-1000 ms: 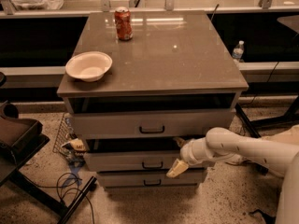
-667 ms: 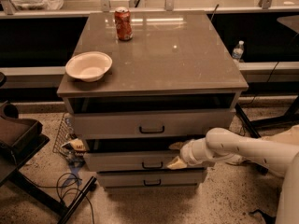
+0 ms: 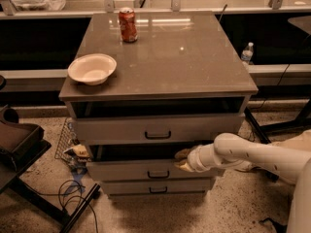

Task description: Open middle drawer

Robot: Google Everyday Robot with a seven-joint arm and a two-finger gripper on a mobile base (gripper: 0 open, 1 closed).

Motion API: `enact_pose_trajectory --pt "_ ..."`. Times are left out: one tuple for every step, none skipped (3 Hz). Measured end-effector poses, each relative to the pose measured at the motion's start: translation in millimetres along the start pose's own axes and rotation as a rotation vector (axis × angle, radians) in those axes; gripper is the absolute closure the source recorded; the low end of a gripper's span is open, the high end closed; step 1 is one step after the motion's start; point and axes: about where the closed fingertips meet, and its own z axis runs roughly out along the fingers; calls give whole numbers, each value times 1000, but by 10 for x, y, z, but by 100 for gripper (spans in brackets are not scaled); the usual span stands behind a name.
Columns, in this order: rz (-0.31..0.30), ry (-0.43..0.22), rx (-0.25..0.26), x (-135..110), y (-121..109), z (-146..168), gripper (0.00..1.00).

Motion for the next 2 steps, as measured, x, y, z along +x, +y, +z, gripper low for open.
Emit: enact_pose_trajectory --pt "4 -5 -4 -1 42 -11 100" --pt "35 -11 -16 31 242 -108 100"
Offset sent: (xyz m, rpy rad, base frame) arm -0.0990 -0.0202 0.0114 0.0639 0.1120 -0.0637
